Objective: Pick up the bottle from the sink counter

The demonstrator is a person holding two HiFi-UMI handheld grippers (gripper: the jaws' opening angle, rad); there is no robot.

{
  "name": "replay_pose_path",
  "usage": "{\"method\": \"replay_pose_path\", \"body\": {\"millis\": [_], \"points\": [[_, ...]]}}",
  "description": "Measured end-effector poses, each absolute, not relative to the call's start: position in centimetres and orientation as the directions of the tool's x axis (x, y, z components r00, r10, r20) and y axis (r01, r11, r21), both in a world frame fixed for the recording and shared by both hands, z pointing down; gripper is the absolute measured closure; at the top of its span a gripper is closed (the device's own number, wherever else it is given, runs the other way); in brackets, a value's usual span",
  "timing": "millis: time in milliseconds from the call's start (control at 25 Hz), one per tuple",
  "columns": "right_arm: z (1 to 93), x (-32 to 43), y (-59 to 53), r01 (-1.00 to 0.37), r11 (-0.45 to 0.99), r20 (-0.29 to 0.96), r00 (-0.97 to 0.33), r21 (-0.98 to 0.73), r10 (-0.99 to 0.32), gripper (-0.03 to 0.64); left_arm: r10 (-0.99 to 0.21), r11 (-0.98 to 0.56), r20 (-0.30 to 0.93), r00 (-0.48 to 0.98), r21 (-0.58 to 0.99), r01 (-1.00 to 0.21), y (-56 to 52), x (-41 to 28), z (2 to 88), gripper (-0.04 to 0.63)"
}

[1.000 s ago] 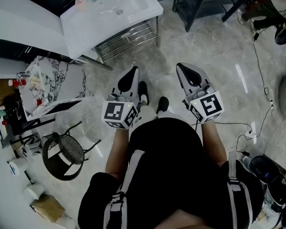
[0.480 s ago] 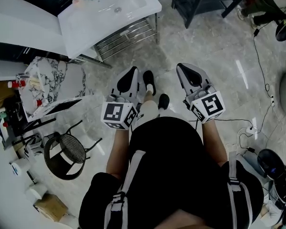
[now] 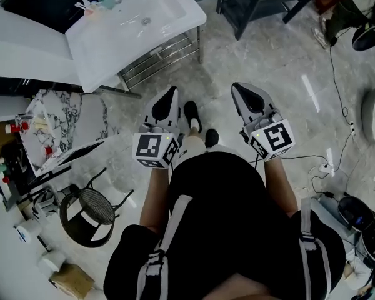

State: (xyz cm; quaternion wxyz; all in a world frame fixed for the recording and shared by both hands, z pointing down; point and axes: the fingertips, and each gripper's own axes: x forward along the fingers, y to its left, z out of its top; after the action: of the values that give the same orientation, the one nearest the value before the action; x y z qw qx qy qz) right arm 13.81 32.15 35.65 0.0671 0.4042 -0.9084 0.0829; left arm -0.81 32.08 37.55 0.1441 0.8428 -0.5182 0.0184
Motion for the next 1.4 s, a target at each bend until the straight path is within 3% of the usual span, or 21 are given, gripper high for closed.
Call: {"method": "replay_pose_path", "body": {"millis": [480, 1400], "points": [[33.8, 12.1, 22.3, -0.777, 0.624, 0.155, -0.628, -0.082, -0.762, 0.612, -0.850, -0.473, 0.149, 0.505, 0.208, -0.856, 22.1, -2.4, 36.0, 0.577], [35.3, 8.9, 12.4, -0.839, 0.535, 0.208, -0.543, -0.095, -0.814, 0.614, -0.801, -0.516, 0.185, 0.570, 0.272, -0.812, 11.4, -6.5, 38.6, 0.577]]}}
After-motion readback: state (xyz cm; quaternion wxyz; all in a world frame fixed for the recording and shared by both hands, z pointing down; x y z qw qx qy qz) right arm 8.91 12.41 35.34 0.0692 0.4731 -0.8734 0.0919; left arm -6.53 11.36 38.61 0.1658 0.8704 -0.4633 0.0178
